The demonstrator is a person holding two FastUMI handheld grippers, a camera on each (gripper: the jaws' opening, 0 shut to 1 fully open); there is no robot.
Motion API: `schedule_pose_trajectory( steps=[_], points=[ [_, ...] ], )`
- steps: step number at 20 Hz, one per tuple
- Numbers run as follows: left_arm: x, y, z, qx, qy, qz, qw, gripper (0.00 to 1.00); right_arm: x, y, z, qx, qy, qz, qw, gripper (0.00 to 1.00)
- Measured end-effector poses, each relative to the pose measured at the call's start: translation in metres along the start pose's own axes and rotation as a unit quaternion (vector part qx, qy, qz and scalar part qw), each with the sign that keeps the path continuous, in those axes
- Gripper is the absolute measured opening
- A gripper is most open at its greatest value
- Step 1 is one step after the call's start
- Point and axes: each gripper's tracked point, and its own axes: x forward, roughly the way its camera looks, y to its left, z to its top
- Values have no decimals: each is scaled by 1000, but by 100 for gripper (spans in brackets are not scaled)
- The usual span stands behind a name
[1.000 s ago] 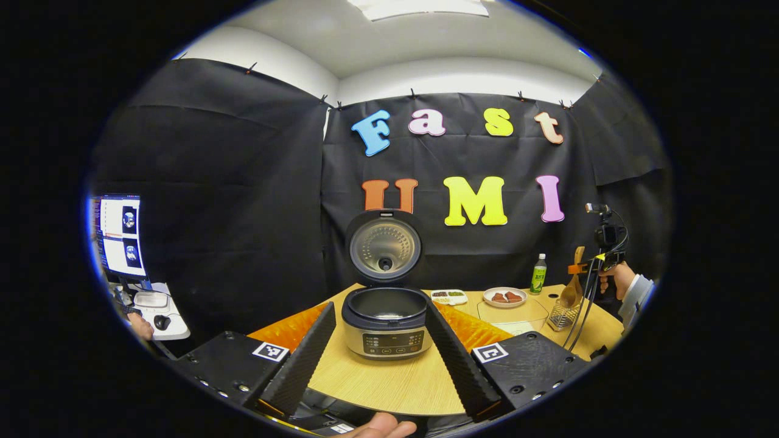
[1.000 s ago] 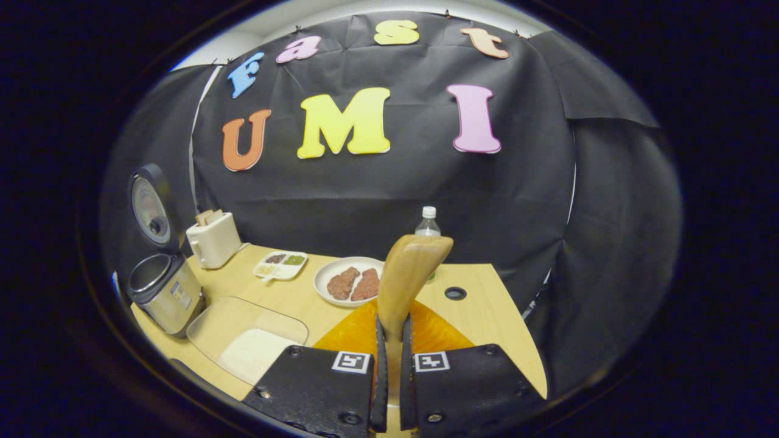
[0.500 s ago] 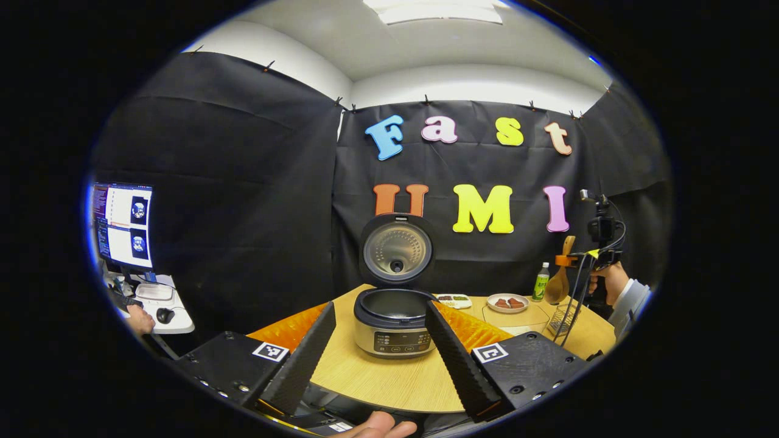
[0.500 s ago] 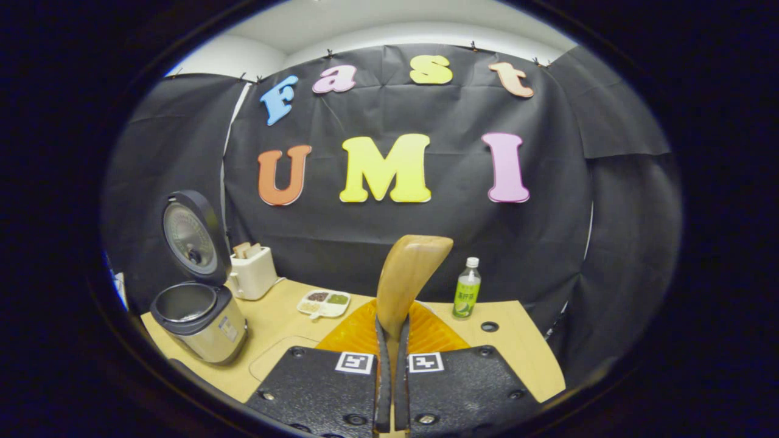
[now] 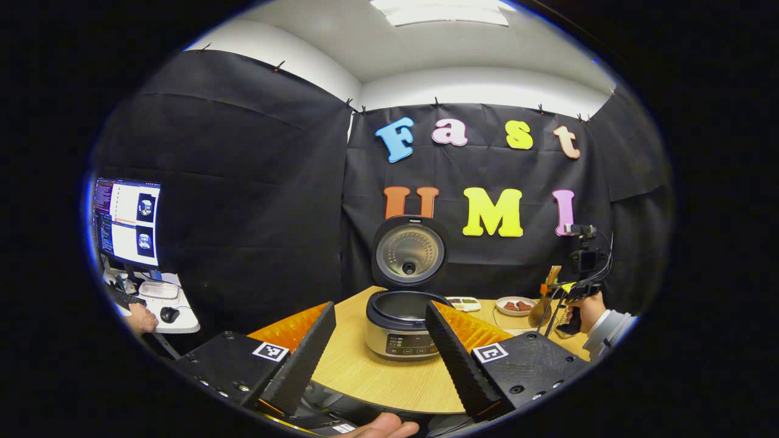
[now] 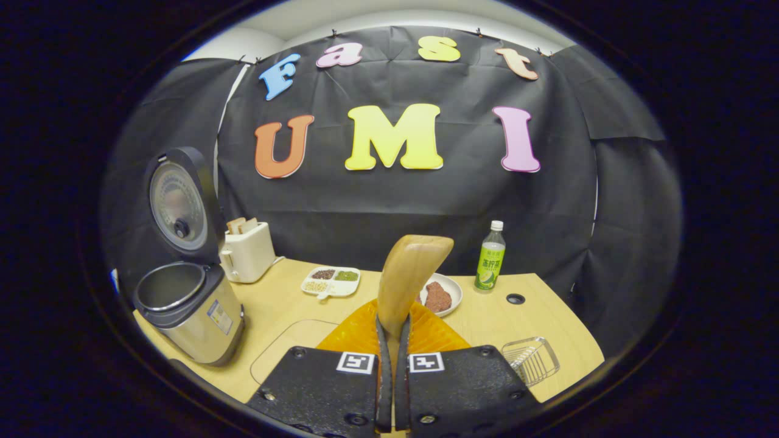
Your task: Close the left gripper, press the button to open the rice cooker; take a wooden spoon from the chopstick holder with the right hand, scoop a spoonful of rice and pour it into the rice cooker, then put the wooden spoon back into the chopstick holder.
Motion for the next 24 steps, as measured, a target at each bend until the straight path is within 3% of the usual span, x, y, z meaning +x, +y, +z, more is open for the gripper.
schedule_pose_trajectory(
  steps=[3,7,12,16,24],
  points=[
    [-2,-1,1,-3,-1,-13,1000,94,11,-4,-16,-41,1,-26,999,7],
    [3,-4,-5,7,6,-17,1000,94,20,6,-48,-60,31,-11,998,7],
    [6,-2,-16,-8,26,-5,1000,94,16,28,-62,36,57,35,997,7],
    [4,2,-12,-12,22,3,1000,95,14,37,-60,67,64,50,994,7],
    [0,3,-13,-27,28,-1,999,95,25,81,-60,208,95,127,965,7]
  ],
)
